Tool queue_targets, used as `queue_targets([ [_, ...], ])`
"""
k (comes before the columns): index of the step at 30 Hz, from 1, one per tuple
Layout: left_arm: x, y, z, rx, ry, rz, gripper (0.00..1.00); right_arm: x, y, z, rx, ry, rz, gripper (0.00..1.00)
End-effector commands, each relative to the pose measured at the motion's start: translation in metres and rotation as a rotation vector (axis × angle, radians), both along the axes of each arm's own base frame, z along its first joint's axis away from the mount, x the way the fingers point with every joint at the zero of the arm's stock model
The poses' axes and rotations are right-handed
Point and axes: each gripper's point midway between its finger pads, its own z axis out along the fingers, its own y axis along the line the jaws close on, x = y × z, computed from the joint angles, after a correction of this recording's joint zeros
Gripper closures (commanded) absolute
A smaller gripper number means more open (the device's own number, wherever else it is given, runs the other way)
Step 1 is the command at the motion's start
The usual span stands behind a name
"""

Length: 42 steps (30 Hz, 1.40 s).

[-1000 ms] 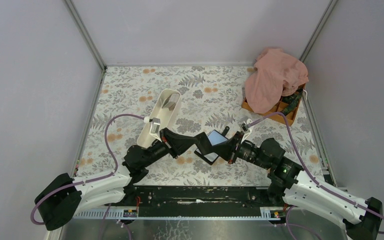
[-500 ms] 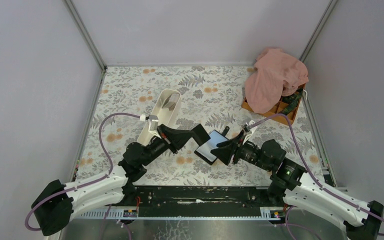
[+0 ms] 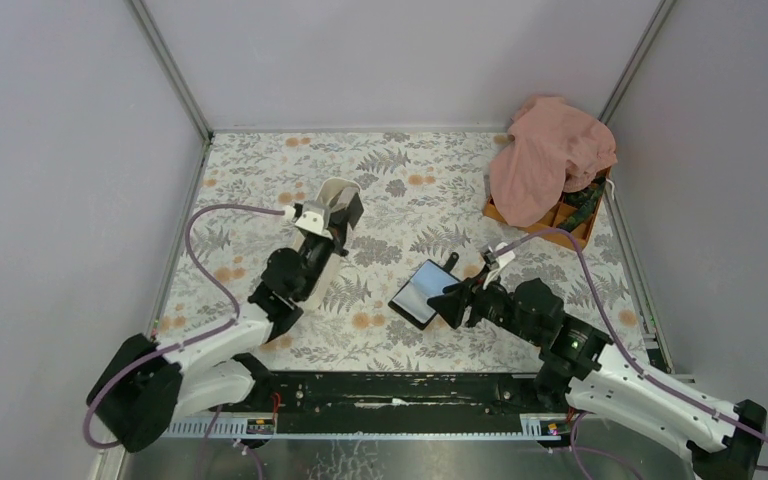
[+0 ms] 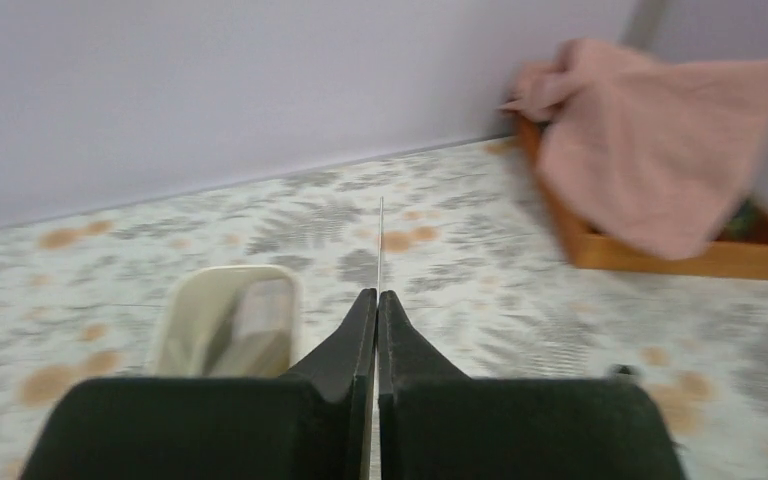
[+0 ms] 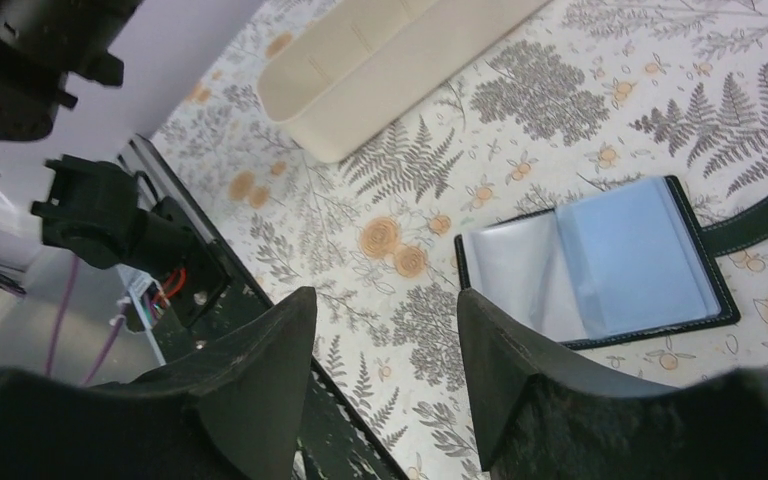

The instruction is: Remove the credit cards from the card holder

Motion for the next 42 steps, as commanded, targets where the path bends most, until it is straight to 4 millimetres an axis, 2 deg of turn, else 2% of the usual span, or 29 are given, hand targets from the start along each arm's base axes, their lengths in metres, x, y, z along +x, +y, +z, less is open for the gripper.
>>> queue_targets([
  [1, 0.038, 0.038, 0.014, 0.116, -0.184, 0.127, 1.0, 0.009, 0.002, 0.0, -0.051, -0.031, -0.012, 0.39],
  [3, 0.056, 0.045, 0.002, 0.142, -0.162, 0.113, 1.0, 0.01, 0.004, -0.002, -0.064, -0.039, -0.005, 0.39],
  [8, 0.084, 0.062, -0.01, 0.141, -0.165, 0.109, 1.0, 0.017, 0.005, -0.007, -0.095, -0.07, -0.014, 0.39],
  [15, 0.123, 0.077, -0.03, 0.14, -0.163, 0.094, 1.0, 0.024, 0.015, -0.023, -0.129, -0.05, 0.0, 0.39],
  [18, 0.137, 0.08, -0.046, 0.139, -0.131, 0.081, 1.0, 0.025, 0.019, -0.027, -0.135, -0.037, 0.012, 0.39],
  [24, 0.148, 0.077, -0.06, 0.146, -0.127, 0.06, 1.0, 0.032, 0.019, -0.027, -0.131, -0.043, 0.002, 0.4],
  [30, 0.178, 0.073, -0.073, 0.176, -0.003, 0.038, 1.0, 0.035, 0.02, -0.029, -0.128, -0.039, 0.017, 0.4],
  [34, 0.189, 0.071, -0.078, 0.191, 0.032, 0.033, 1.0, 0.039, 0.019, -0.028, -0.127, -0.034, 0.014, 0.4],
  [38, 0.192, 0.07, -0.081, 0.206, 0.054, 0.028, 1.0, 0.043, 0.018, -0.029, -0.129, -0.026, 0.005, 0.4],
  [42, 0.186, 0.072, -0.081, 0.21, 0.057, 0.033, 1.0, 0.043, 0.02, -0.029, -0.124, -0.017, 0.014, 0.4],
])
